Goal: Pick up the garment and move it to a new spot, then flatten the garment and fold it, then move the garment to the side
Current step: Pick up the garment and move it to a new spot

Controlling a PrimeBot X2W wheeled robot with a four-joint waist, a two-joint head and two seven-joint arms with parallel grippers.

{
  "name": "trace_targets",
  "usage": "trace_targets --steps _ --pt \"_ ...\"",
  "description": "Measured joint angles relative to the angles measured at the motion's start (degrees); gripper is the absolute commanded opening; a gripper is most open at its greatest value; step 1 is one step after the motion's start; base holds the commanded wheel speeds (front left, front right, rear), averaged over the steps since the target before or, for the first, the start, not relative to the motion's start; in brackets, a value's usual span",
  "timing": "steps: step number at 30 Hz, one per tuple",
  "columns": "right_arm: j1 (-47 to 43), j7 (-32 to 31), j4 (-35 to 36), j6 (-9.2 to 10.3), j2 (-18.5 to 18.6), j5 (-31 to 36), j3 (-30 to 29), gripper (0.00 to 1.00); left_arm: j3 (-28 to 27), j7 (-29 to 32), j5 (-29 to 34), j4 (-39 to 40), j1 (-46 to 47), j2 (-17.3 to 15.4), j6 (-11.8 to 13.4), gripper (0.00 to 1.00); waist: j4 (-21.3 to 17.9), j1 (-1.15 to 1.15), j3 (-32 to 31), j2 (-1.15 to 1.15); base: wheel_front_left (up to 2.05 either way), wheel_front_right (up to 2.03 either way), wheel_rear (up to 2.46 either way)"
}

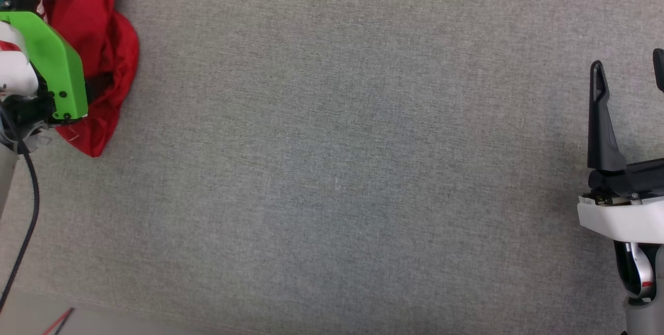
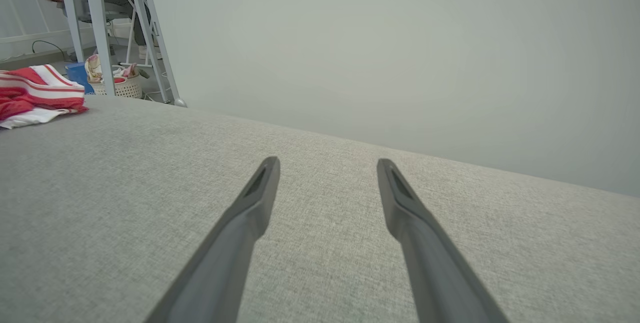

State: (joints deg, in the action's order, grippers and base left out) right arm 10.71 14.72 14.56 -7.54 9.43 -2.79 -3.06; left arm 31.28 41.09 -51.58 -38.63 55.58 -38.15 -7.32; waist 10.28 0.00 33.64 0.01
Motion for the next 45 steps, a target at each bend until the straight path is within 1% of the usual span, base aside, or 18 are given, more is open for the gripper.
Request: trace_targets --steps 6,7,9,16,19,24,28,31,35,39,41,45 --pt "0.02 0.0 0.08 0.0 0.12 -0.01 -0.21 1.0 3.46 1.49 -0.64 0.04 1.48 -1.52 0.0 1.0 -0.92 0.0 1.18 0.0 0.0 0.0 0.0" --pt "0.02 0.0 0.08 0.0 0.13 -0.01 -0.15 1.0 3.69 1.42 -0.92 0.02 1.53 -1.56 0.0 0.0 -0.89 0.0 1.13 0.0 0.0 0.0 0.0" --pt "0.02 0.0 -0.01 0.0 0.1 -0.01 -0.04 1.0 4.6 0.42 -0.91 -0.01 1.66 -1.6 0.0 0.0 -0.79 0.0 0.8 0.0 0.0 0.0 0.0" --pt "-0.09 0.0 -0.8 0.0 -0.53 -0.46 -0.15 1.0 8.11 -8.09 -0.75 1.04 1.32 -1.63 0.01 0.0 -0.37 0.0 -2.63 -0.01 0.0 0.0 0.0" --pt "-0.68 0.0 -1.16 0.0 -1.29 -0.6 -0.51 1.0 9.69 -11.41 -0.58 4.53 1.38 -2.27 0.0 0.0 -0.2 0.0 -4.78 -0.01 0.0 0.0 0.0" --pt "-2.52 0.0 -1.74 0.0 -2.58 -1.25 -1.67 1.0 12.88 -15.4 0.11 11.83 1.66 -5.02 -0.01 0.0 0.04 0.0 -8.9 -0.01 0.0 0.0 0.0" --pt "-3.43 0.0 -1.94 0.0 -3.64 -1.56 -2.4 1.0 15.32 -17.05 0.88 17.29 3.03 -5.14 -0.01 0.0 0.1 0.0 -11.89 -0.01 0.0 0.0 0.0" --pt "-3.66 0.0 -1.96 0.0 -4.25 -1.62 -2.66 1.0 16.79 -17.96 2.82 20.87 4.92 -4.44 -0.01 0.0 -0.12 0.0 -13.91 -0.01 0.0 0.0 0.0" --pt "-3.66 0.0 -1.81 0.0 -5.06 -1.63 -3.04 1.0 19.12 -18.4 4.35 25.04 7.67 -1.47 -0.01 0.0 -1.49 0.0 -15.54 -0.01 0.0 0.0 0.0" --pt "-3.66 0.01 -1.71 0.0 -5.47 -1.9 -3.79 1.0 22.04 -19.39 6.57 27.64 10.56 3.5 -0.01 0.0 -3.81 0.0 -16.14 -0.01 0.0 0.0 0.0" --pt "-3.66 0.0 -1.6 0.0 -5.7 -1.97 -4.22 1.0 23.8 -20.0 6.92 28.36 12.0 6.55 -0.01 0.0 -5.19 0.0 -16.24 -0.01 0.0 0.0 0.0" --pt "-3.67 0.0 -1.44 0.0 -6.03 -1.99 -5.11 1.0 27.52 -21.95 7.32 28.67 14.13 11.55 -0.01 0.0 -7.71 0.0 -16.26 -0.01 0.0 0.0 0.0"
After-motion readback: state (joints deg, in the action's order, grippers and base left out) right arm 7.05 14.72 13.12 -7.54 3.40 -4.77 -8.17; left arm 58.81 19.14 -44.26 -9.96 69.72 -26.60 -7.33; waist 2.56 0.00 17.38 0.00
